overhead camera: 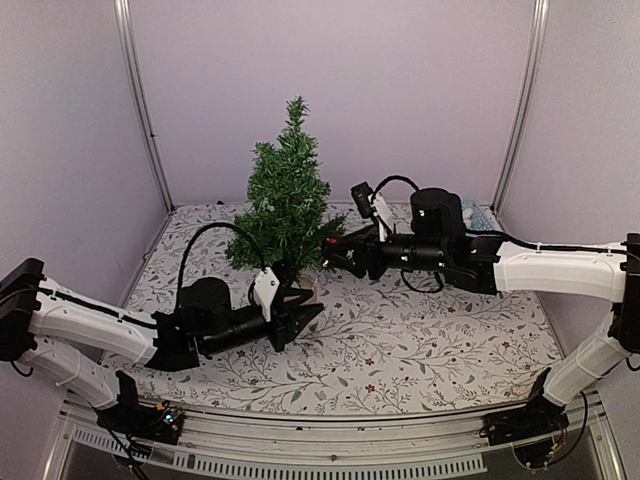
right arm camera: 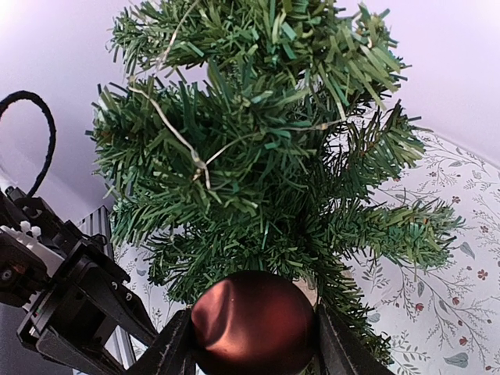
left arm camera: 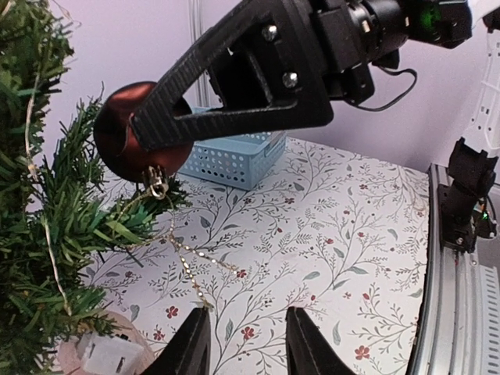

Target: Decorate the small christmas tree

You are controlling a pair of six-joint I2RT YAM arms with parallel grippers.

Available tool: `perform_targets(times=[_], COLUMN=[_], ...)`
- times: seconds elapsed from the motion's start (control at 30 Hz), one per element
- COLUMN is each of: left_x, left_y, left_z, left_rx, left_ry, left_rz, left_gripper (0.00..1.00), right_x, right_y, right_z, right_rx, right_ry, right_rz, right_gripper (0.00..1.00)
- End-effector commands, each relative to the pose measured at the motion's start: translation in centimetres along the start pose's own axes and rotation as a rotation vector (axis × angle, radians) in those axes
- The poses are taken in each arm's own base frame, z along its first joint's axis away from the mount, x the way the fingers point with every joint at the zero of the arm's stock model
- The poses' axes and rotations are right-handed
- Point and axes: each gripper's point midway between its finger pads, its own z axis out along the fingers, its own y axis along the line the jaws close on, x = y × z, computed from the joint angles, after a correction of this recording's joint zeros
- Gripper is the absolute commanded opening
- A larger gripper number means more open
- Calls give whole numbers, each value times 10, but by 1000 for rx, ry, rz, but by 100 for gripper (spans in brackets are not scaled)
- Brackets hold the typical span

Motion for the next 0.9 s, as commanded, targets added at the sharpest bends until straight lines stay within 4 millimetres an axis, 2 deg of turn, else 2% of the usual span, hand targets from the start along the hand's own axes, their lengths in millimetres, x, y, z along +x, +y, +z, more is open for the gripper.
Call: perform_targets(times=[0.0, 0.27, 0.47, 0.63, 0.73, 0.87], left_x=[0, -3, -12, -17, -19, -19], left_y=[-2, 12, 10, 14, 21, 26], left_z=[10, 16, 12, 11, 11, 15], left_rx=[-18, -93, -62, -50, -54, -63], left_ry=[2, -12, -61, -85, -97, -95], left_rz=[-13, -68, -121, -176, -227, -244], left_gripper=[34, 33, 42, 44, 41, 31], right_x=[-12, -10, -6, -6, -4, -4], right_y=[9, 7, 6, 6, 6, 5], right_z=[-5, -2, -1, -2, -1, -1], right_rx=[-24, -18, -17, -18, -17, -15], right_ry=[-41, -34, -23, -24, -21, -21], right_rz=[-26, -25, -26, -31, -31, -30], right_gripper=[35, 35, 35, 34, 34, 34])
